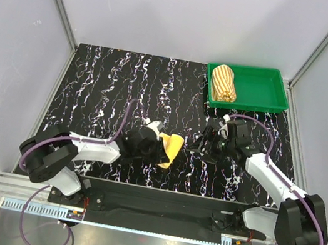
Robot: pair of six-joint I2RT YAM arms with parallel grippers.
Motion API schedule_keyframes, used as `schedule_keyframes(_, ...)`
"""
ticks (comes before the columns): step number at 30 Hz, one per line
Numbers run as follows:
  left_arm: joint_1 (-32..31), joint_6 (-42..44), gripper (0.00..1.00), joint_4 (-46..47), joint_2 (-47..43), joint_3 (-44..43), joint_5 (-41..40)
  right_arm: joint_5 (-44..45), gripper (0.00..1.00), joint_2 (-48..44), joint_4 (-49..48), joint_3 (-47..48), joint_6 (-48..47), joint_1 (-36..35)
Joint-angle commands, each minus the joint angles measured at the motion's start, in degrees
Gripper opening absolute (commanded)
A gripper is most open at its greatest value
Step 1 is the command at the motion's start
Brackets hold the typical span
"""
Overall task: Roll the towels
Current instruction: Roll the towel
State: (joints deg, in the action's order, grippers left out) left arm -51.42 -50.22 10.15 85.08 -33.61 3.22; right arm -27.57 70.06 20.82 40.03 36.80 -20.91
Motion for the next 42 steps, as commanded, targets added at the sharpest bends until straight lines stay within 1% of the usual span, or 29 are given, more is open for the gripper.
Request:
schedule_keyframes(1, 5.3, -7.5, 0.0, 16.3, 0.4, 5.2, 16.3, -7.9, 0.9, -0.6, -17.4, -3.9, 5.6, -0.3)
schedule_keyframes(2, 6.0, -8.4, 0.0, 20.0, 0.9, 5.8, 17.6, -8.4, 0.9, 0.1, -19.0, -4.6, 6.6, -0.3)
schedule_keyframes(3, 6.7, -10.0, 0.0, 21.5, 1.8, 6.4, 18.6, -9.0, 0.9, 0.8, -22.9, -5.2, 7.1, -0.3)
schedule_keyframes(7, 9.3, -14.3, 0.0, 27.7, 3.9, 9.1, 23.0, -9.1, 0.89, 4.9, -30.1, -8.4, 8.8, -0.4)
schedule_keyframes(9, 10.2, -17.6, 0.0, 32.2, 4.7, 10.1, 24.5, -8.9, 0.88, 6.8, -34.2, -9.1, 9.5, -0.5)
schedule_keyframes(11, 11.3, -19.2, 0.0, 35.2, 6.3, 10.9, 26.4, -8.8, 0.86, 9.8, -36.8, -10.0, 10.2, -0.6)
schedule_keyframes(16, 12.5, -19.4, 0.0, 35.5, 9.1, 10.8, 28.0, -8.2, 0.78, 16.9, -42.2, -10.0, 10.6, -1.7)
schedule_keyframes(22, 12.5, -19.1, 0.0, 36.2, 12.4, 10.9, 28.3, -6.7, 0.76, 23.0, -46.4, -8.9, 11.2, -6.1)
schedule_keyframes(28, 12.5, -18.2, 0.0, 35.6, 14.7, 11.4, 27.7, -6.3, 0.74, 27.0, -50.5, -8.1, 13.0, -8.4)
schedule_keyframes(32, 12.5, -17.4, 0.0, 34.6, 14.9, 11.5, 27.2, -5.8, 0.65, 28.4, -51.0, -7.4, 13.2, -9.3)
schedule_keyframes(33, 12.5, -16.9, 0.0, 34.1, 14.4, 11.5, 26.9, -5.6, 0.58, 28.6, -50.9, -7.2, 13.2, -9.7)
schedule_keyframes(35, 12.4, -16.1, 0.0, 31.4, 13.6, 11.0, 26.1, -5.6, 0.49, 29.2, -50.9, -6.7, 13.3, -9.9)
schedule_keyframes(36, 12.3, -14.8, 0.0, 29.7, 12.6, 10.7, 25.8, -5.4, 0.4, 29.3, -50.2, -6.5, 13.2, -10.2)
schedule_keyframes(37, 12.1, -13.9, 0.02, 27.3, 11.9, 10.1, 24.4, -5.2, 0.36, 29.3, -49.6, -5.9, 13.1, -10.3)
schedule_keyframes(38, 12.0, -11.3, 0.06, 21.3, 10.9, 8.6, 23.4, -4.9, 0.32, 29.3, -48.7, -5.8, 12.7, -10.3)
schedule_keyframes(39, 11.8, -9.7, 0.11, 17.7, 8.7, 7.6, 22.0, -4.5, 0.3, 29.2, -46.8, -5.4, 12.3, -10.4)
schedule_keyframes(40, 11.0, -8.1, 0.16, 13.6, 7.4, 6.5, 18.5, -4.2, 0.26, 28.6, -45.6, -5.0, 12.0, -10.6)
schedule_keyframes(41, 10.4, -4.8, 0.35, 5.1, 4.9, 3.8, 16.4, -3.4, 0.24, 28.3, -42.8, -4.7, 11.0, -10.5)
schedule_keyframes(42, 9.7, -3.3, 0.43, 1.3, 3.6, 2.4, 14.0, -2.9, 0.24, 27.9, -41.3, -4.3, 10.5, -10.6)
